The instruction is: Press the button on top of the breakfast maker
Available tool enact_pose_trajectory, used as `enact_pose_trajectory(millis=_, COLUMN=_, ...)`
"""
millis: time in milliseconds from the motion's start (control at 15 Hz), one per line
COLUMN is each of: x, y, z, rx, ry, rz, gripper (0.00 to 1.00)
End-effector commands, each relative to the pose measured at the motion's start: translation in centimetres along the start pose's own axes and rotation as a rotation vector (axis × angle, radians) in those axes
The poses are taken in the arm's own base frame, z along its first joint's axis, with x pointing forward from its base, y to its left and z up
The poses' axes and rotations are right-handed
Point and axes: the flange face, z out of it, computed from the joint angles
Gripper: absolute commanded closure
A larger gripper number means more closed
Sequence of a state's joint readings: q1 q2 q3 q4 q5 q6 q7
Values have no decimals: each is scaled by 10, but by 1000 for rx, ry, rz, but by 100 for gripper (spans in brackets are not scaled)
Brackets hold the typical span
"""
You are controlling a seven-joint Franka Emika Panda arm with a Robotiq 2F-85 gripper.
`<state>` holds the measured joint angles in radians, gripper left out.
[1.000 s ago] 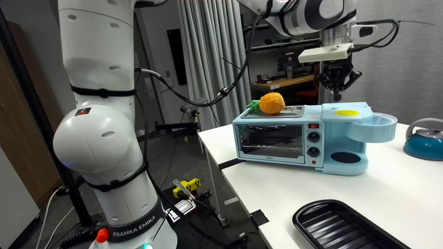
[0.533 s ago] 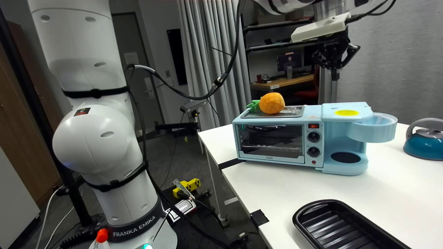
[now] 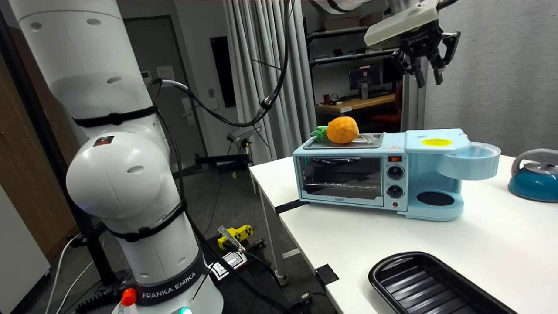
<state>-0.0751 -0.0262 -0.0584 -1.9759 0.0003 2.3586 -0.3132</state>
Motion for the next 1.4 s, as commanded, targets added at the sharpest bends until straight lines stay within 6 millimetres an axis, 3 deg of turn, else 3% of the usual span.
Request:
enact_pose_trajectory(millis=0, x=-13, y=1, z=-10, rx=-28, ry=38, rz=-35, gripper=28)
enact_pose_trajectory(millis=267, x=-17, y=-1, z=-10, rx=-29, ry=45, rz=-35, gripper=1)
enact_pose_trajectory(millis=1333, x=-14, y=-2, z=-2, rx=-14, ry=15, rz=-8, gripper=0)
